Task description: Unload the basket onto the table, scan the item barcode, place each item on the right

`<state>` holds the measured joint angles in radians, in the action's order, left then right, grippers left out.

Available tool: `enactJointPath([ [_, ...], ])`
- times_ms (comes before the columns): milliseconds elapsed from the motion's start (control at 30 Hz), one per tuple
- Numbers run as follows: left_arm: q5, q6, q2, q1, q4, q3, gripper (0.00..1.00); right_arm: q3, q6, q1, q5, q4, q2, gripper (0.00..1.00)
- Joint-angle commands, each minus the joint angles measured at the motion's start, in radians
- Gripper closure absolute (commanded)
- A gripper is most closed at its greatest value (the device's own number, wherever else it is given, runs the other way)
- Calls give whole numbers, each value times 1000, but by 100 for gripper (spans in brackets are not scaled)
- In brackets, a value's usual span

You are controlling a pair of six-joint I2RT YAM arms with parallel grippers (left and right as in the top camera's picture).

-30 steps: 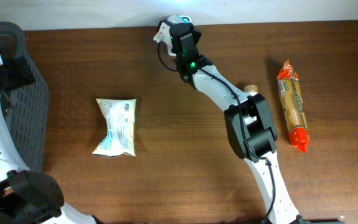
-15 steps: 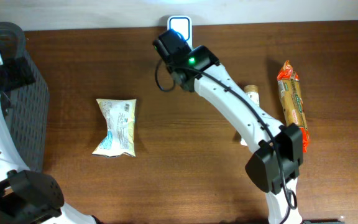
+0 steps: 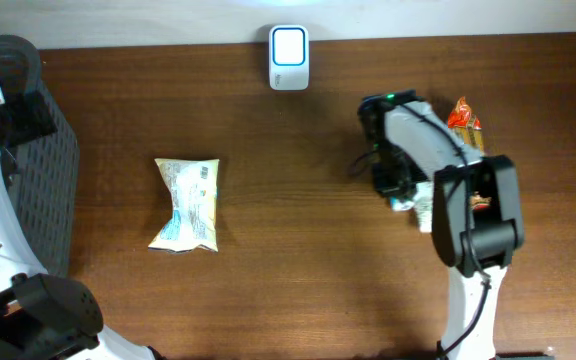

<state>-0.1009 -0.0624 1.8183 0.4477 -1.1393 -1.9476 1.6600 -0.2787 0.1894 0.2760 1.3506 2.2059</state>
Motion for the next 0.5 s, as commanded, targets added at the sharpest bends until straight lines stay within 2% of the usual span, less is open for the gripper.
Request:
enactJointPath([
  [0, 8, 6, 1, 7, 2, 3, 1, -14, 39, -80, 48, 0, -4, 87],
  [33, 8, 6, 1, 7, 2, 3, 1, -11, 39, -93, 50, 0, -4, 80],
  [67, 8, 6, 1, 7, 2, 3, 1, -6, 43, -100, 50, 0, -4, 38],
  [100, 8, 6, 1, 7, 2, 3, 1, -3, 69, -100, 46, 0, -7, 19],
  [133, 8, 6, 1, 7, 2, 3, 1, 5, 80, -98, 46, 10, -13, 9],
  [267, 8, 6, 1, 7, 2, 3, 1, 169, 100, -55, 8, 109, -71, 7],
  [367, 8, 6, 1, 7, 2, 3, 1, 311, 144, 1, -246, 85, -90, 1],
  [467, 8, 6, 1, 7, 1, 3, 1, 316, 144, 80, -598, -101, -78, 1],
])
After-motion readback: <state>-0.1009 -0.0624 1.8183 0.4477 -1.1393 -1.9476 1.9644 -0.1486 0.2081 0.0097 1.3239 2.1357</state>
